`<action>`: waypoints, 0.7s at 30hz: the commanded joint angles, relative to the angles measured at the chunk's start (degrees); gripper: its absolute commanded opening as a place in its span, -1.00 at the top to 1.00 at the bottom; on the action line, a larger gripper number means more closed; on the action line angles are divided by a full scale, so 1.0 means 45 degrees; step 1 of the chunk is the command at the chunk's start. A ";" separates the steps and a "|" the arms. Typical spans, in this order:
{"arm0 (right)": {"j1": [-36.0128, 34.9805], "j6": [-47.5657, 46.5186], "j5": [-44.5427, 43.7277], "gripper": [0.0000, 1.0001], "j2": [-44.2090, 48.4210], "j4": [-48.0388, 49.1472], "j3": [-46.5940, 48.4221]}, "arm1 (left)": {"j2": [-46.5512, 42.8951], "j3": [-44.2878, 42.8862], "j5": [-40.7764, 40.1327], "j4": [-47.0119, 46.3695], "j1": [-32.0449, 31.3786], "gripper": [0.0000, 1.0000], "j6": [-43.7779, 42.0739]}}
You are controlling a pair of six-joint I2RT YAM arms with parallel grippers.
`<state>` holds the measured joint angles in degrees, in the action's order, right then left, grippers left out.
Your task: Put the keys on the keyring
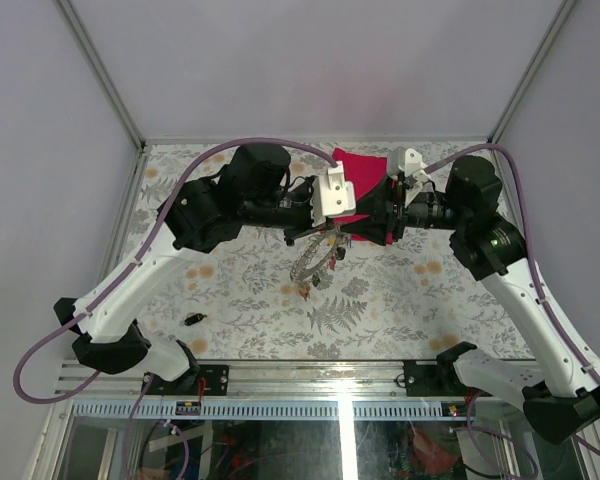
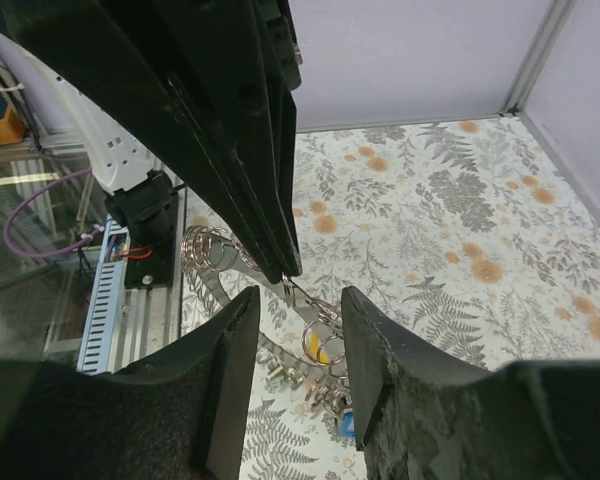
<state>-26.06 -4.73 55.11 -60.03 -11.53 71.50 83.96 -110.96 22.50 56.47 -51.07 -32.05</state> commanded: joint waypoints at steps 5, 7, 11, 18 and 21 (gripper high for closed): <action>-0.0241 -0.0172 0.1024 0.21 -0.0342 0.0021 0.0419 | 0.0029 -0.0538 -0.0657 -0.0017 -0.0222 1.00 -0.0493; -0.0458 -0.0314 0.0898 0.25 -0.0397 0.0023 0.0328 | 0.0022 -0.0541 -0.0659 -0.0022 -0.0237 1.00 -0.0512; -0.0782 -0.0684 0.0341 0.28 -0.0512 -0.0009 0.0249 | 0.0011 -0.0510 -0.0606 -0.0012 -0.0244 1.00 -0.0532; -0.0962 -0.1133 -0.0230 0.30 -0.0649 -0.0146 0.0216 | -0.0138 -0.0424 -0.0463 -0.0015 -0.0261 1.00 -0.0606; -0.1010 -0.1348 -0.0478 0.29 -0.0646 -0.0304 0.0169 | -0.0158 -0.0419 -0.0439 -0.0027 -0.0265 1.00 -0.0621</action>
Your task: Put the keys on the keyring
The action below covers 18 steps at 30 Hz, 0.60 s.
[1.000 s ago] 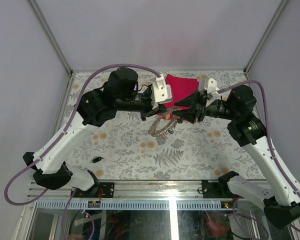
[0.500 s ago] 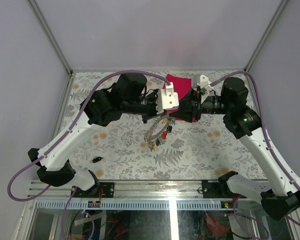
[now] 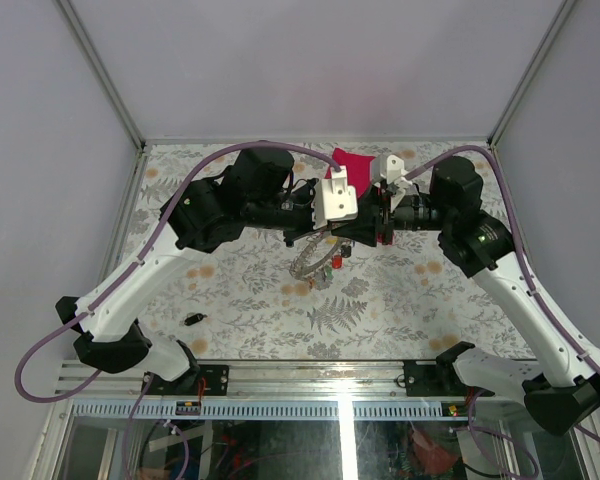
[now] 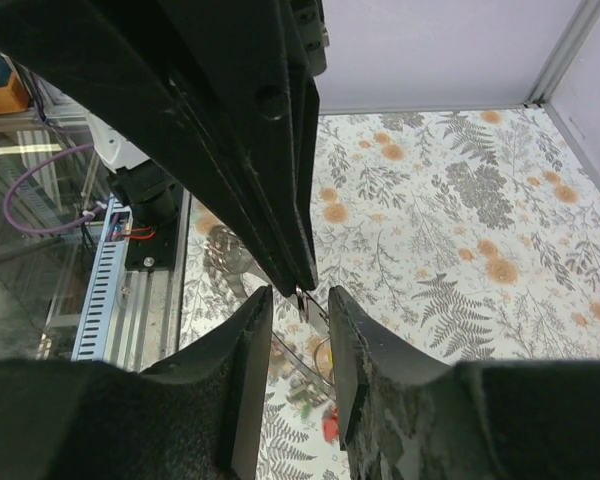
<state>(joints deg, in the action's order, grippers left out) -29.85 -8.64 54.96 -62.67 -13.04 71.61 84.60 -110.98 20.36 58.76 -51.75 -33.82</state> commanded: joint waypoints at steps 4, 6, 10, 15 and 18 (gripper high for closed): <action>-0.0184 -0.0697 -0.0566 0.29 -0.0103 -0.0070 0.0083 | -0.0342 -0.0406 0.0049 -0.0528 -0.0103 1.00 -0.0243; -0.0204 -0.0785 -0.0572 0.32 -0.0133 -0.0135 0.0081 | -0.0353 -0.0407 0.0047 -0.0524 -0.0122 1.00 -0.0255; -0.0258 -0.0789 -0.0524 0.50 -0.0137 -0.0046 0.0065 | -0.0323 -0.0397 0.0047 -0.0537 -0.0132 1.00 -0.0239; -0.0301 -0.0704 -0.0411 0.83 -0.0207 0.0128 0.0010 | -0.0316 -0.0453 0.0114 -0.0531 -0.0122 1.00 -0.0266; -0.0320 -0.0658 -0.0358 1.00 -0.0216 0.0181 0.0005 | -0.0325 -0.0475 0.0179 -0.0549 -0.0127 1.00 -0.0277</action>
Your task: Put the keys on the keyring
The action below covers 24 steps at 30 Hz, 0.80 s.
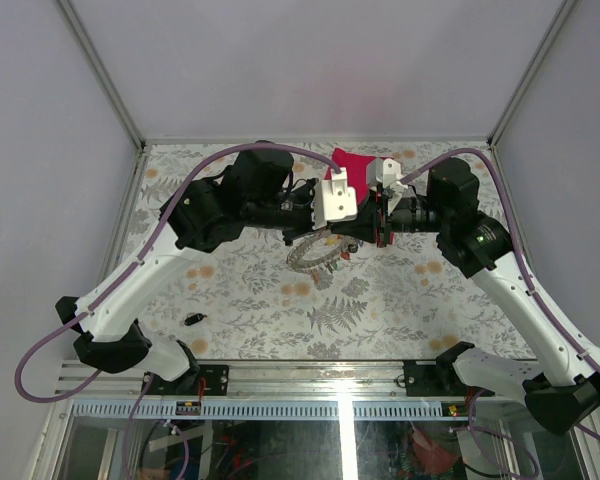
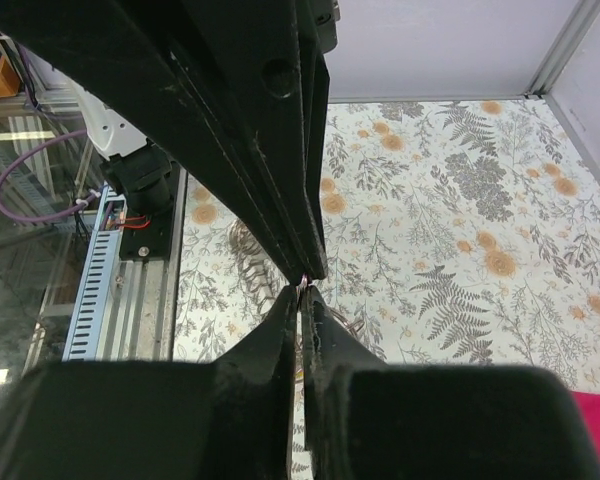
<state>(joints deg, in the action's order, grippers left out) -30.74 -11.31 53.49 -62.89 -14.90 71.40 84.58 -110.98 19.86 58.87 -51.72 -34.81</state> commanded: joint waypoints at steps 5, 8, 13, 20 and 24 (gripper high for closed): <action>-0.0122 -0.0023 -0.0350 1.00 0.0114 0.0835 -0.0042 | -0.0592 -0.0318 0.0616 -0.0798 -0.0142 1.00 -0.0043; -0.0112 0.0406 -0.0375 1.00 0.0468 0.1724 -0.0405 | -0.0929 -0.0072 0.0885 -0.1108 -0.0127 0.82 0.0108; -0.0127 0.1230 -0.0360 1.00 0.1337 0.3447 -0.1241 | -0.2051 0.1210 0.1259 -0.2866 -0.0128 0.53 0.1045; -0.0122 0.3641 -0.1048 1.00 0.2355 0.7271 -0.2829 | -0.3763 0.4014 0.1003 -0.7031 0.0267 0.41 0.3159; -0.0122 0.5562 -0.1725 1.00 0.2587 1.0113 -0.3750 | -0.3995 0.4728 0.2057 -0.8340 0.1832 0.40 0.4578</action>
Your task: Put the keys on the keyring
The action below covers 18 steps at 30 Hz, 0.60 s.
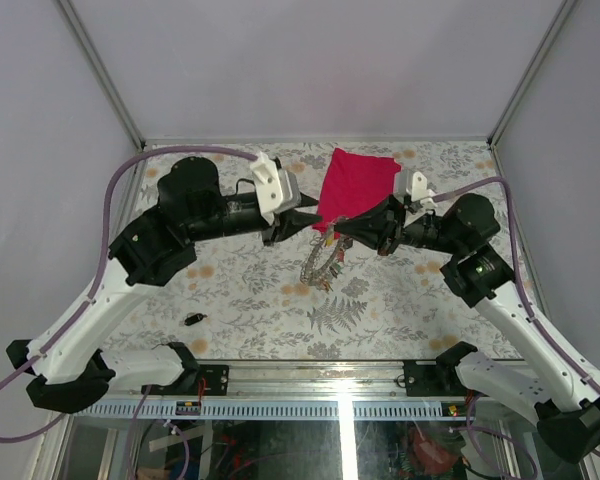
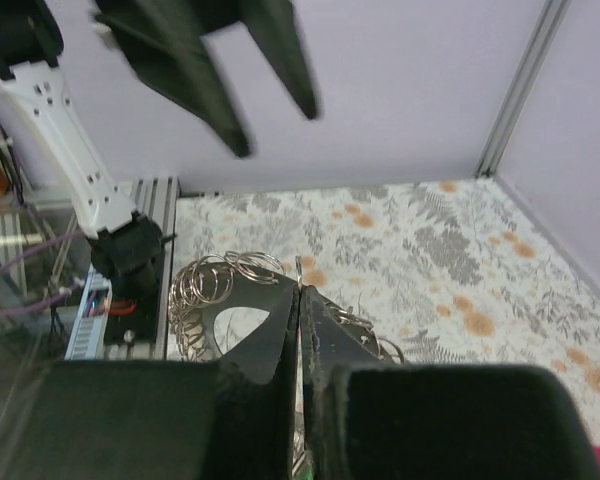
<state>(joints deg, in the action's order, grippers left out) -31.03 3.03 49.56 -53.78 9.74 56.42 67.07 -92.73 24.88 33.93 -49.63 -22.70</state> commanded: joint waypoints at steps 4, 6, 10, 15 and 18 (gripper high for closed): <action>-0.0061 0.3970 -0.1544 1.00 0.0574 0.7012 -0.1189 | -0.0338 0.1335 0.3179 -0.4354 0.3148 0.36 0.3545; -0.0063 0.4722 -0.2011 1.00 0.0576 0.8399 -0.1626 | -0.0386 0.1649 0.3863 -0.5087 0.3619 0.35 0.4158; -0.0061 0.6007 -0.2894 1.00 0.0446 1.1090 -0.2422 | -0.0345 0.2020 0.5157 -0.6291 0.4289 0.35 0.5158; -0.0062 0.6355 -0.3397 1.00 0.0291 1.1981 -0.2602 | -0.0133 0.2131 0.6149 -0.6952 0.4504 0.33 0.5470; -0.0051 0.6321 -0.3393 1.00 0.0291 1.1916 -0.2544 | 0.0029 0.2233 0.6401 -0.6950 0.4504 0.33 0.5491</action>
<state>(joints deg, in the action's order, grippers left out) -31.03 29.30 37.67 -52.77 53.34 43.40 66.81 -83.42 48.84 8.40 -29.78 -0.36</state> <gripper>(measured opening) 0.009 0.332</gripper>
